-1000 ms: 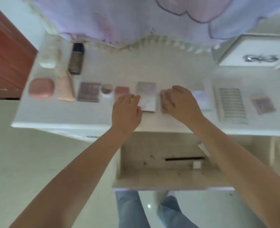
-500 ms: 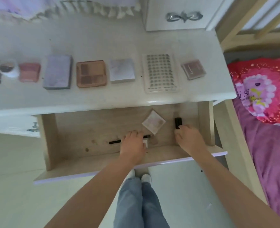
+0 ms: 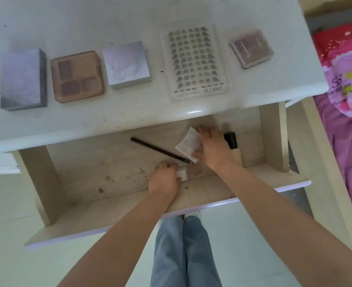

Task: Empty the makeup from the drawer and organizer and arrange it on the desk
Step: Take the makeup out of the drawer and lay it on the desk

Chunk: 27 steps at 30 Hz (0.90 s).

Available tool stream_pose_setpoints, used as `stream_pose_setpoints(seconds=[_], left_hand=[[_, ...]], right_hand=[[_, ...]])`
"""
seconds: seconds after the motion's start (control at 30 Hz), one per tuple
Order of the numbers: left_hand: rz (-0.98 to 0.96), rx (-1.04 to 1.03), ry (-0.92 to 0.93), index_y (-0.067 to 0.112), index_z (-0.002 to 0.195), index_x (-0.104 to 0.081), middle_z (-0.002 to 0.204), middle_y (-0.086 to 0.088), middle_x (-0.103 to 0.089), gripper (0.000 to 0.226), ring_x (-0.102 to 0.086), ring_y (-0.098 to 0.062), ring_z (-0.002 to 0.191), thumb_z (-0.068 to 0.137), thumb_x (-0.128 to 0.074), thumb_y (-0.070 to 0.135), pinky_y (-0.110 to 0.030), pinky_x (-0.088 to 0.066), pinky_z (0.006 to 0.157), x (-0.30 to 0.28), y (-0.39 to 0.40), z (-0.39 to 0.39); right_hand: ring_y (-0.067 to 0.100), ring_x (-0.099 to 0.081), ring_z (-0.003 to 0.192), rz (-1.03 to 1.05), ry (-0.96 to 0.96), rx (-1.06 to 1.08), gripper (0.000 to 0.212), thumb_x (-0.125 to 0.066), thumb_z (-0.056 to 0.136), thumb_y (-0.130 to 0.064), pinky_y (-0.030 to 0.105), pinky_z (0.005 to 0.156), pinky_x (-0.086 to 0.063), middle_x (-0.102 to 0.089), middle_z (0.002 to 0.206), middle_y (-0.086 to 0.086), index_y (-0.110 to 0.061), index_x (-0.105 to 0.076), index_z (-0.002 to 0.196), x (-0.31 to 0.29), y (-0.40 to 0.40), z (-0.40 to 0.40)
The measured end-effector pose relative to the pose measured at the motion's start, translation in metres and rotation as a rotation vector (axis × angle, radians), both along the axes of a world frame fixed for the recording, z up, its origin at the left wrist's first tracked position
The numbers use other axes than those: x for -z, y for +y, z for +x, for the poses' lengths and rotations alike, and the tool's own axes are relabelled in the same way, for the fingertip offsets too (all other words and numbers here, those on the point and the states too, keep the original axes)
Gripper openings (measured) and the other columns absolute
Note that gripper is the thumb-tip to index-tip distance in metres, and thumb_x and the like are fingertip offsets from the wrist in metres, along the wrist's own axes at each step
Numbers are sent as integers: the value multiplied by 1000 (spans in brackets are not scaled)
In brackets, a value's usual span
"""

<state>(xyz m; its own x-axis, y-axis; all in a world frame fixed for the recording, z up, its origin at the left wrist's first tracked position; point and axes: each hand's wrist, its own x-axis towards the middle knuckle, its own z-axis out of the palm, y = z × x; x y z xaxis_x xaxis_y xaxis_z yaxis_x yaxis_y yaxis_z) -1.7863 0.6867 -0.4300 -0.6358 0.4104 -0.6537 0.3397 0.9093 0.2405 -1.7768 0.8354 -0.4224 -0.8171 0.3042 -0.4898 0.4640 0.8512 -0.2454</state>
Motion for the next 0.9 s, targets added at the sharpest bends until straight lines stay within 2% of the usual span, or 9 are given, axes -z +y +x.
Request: stream_pose_setpoints(seconds=[0.13, 0.3, 0.37, 0.47, 0.57, 0.7, 0.8, 0.87, 0.9], left_hand=[[4, 41, -4, 14, 131, -42, 130, -10, -40, 42, -39, -26, 122, 91, -49, 22, -34, -40, 94, 4, -2, -1], [59, 15, -33, 9, 110, -57, 115, -12, -58, 24, -55, -27, 105, 91, -43, 9, -31, -44, 81, 1, -10, -2], [102, -31, -44, 9, 108, -61, 112, -12, -63, 25, -57, -27, 104, 89, -45, 7, -31, -44, 81, -3, -17, -5], [155, -94, -49, 7, 105, -65, 109, -13, -65, 25, -57, -27, 101, 89, -47, 8, -30, -43, 81, -14, -31, -11], [229, -186, -48, 4, 109, -65, 111, -15, -62, 25, -55, -27, 102, 91, -49, 10, -28, -39, 81, -36, -43, -17], [336, -262, -50, 3, 109, -65, 102, -13, -64, 25, -52, -18, 88, 91, -52, 13, -23, -33, 66, -77, -61, -28], [460, -352, 13, 6, 113, -64, 97, -4, -64, 26, -51, -9, 85, 88, -56, 11, -12, -35, 61, -117, -78, -39], [572, -510, 29, 9, 110, -62, 90, 2, -60, 25, -53, -8, 77, 85, -60, 8, -4, -39, 65, -144, -89, -50], [621, -586, 39, 11, 104, -61, 84, 4, -58, 20, -53, -8, 71, 84, -62, 6, -9, -42, 68, -156, -95, -58]], right_hand=[[31, -38, 120, -1, -60, -5, 63, -67, 79, -31, 35, 92, -38, -40, 128, 16, -8, -35, 128, 4, -3, 13], [29, -40, 118, 25, -87, 1, 53, -66, 79, -27, 31, 92, -35, -42, 127, 15, -4, -41, 119, 5, -11, 24], [30, -44, 115, 27, -68, 22, 48, -64, 80, -24, 32, 88, -38, -45, 125, 16, -4, -41, 117, 4, -13, 25], [31, -56, 101, -7, -39, 35, 29, -55, 85, -16, 32, 71, -39, -57, 112, 16, -6, -42, 109, -4, -17, 27], [32, -60, 90, -125, 21, 46, 14, -52, 88, -13, 32, 66, -40, -63, 98, 16, -13, -38, 90, -22, -18, 31], [22, -56, 95, -324, 150, 208, 14, -59, 86, -13, 29, 76, -44, -60, 100, 9, -5, -53, 96, -71, -16, 32], [13, -50, 83, -434, 274, 270, 13, -63, 82, -12, 9, 63, -38, -56, 89, 0, -11, -52, 88, -115, -21, 23], [9, -50, 73, -531, 355, 323, 19, -65, 81, -10, 6, 58, -38, -53, 77, -7, -17, -48, 77, -142, -28, 6], [8, -51, 70, -600, 396, 356, 23, -65, 80, -9, 8, 57, -41, -53, 74, -8, -19, -47, 72, -154, -33, -5]])
